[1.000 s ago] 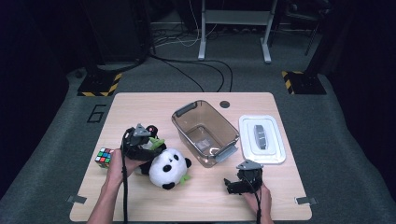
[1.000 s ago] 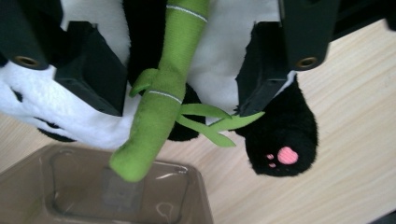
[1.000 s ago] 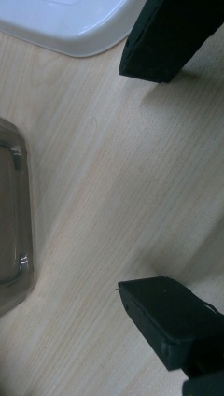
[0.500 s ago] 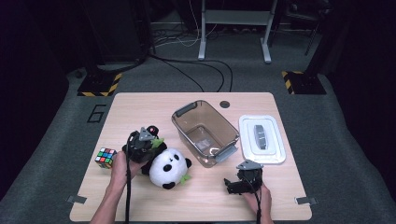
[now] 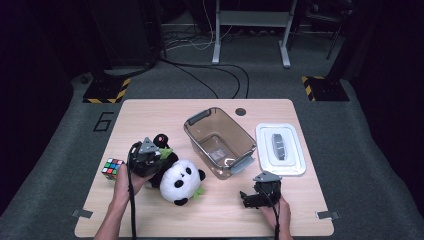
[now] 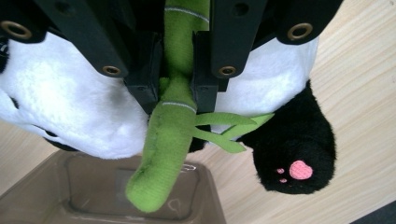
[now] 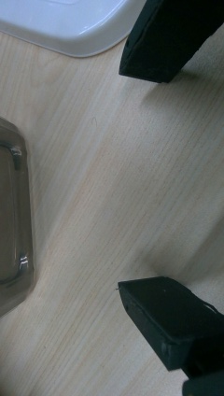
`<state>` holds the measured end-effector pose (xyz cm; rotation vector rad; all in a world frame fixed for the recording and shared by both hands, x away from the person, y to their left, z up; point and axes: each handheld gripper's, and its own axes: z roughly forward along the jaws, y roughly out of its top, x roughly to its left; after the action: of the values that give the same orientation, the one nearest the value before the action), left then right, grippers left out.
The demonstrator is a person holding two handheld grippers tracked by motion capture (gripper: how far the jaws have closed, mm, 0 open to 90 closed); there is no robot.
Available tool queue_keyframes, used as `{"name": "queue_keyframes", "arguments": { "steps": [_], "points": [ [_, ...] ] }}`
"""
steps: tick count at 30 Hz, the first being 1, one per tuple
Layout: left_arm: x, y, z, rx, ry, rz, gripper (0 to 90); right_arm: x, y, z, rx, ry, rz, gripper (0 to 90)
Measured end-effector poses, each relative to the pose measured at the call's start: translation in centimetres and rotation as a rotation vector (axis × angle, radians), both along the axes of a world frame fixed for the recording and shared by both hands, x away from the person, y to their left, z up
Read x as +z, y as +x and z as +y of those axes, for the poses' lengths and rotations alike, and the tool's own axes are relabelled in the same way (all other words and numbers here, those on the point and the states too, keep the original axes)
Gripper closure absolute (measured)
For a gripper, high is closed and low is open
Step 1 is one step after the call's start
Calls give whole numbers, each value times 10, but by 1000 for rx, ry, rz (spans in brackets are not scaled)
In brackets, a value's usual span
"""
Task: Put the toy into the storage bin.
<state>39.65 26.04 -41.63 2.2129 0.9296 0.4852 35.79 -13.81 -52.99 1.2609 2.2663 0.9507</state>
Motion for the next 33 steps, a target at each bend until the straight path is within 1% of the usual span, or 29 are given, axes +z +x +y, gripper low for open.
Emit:
{"name": "queue_keyframes", "arguments": {
  "steps": [1,4,5,6,7,9,11,14,15,17,18,20,21,24,33],
  "points": [
    [2,-2,0,0,-11,-5,763,0,0,0,0,0,0,0],
    [5,-3,2,-5,-10,-8,763,0,0,0,0,0,0,0],
    [8,-4,3,-4,-22,-16,763,0,0,0,0,0,0,0],
    [8,-4,3,-4,-22,-16,763,0,0,0,0,0,0,0],
    [12,-5,5,-11,-23,-16,763,0,0,0,0,0,0,0],
    [14,-6,5,-14,-25,-15,763,0,0,0,0,0,0,0],
    [21,-7,7,-21,-25,-24,763,0,0,0,0,0,0,0],
    [24,-8,8,-24,-26,-33,763,0,0,0,0,0,0,0],
    [26,-8,8,-25,-28,-31,763,0,0,0,0,0,0,0],
    [28,-9,8,-25,-38,-41,763,0,0,0,0,0,0,0],
    [30,-9,9,-30,-33,-37,763,0,0,0,0,0,0,0],
    [33,-9,8,-31,-42,-44,763,0,0,0,0,0,0,0],
    [35,-10,9,-38,-35,-37,763,0,0,0,0,0,0,0],
    [39,-10,9,-42,-43,-47,763,0,0,0,0,0,0,0],
    [53,-8,9,-58,-72,-58,763,0,0,0,1,0,-1,0]
  ]
}}
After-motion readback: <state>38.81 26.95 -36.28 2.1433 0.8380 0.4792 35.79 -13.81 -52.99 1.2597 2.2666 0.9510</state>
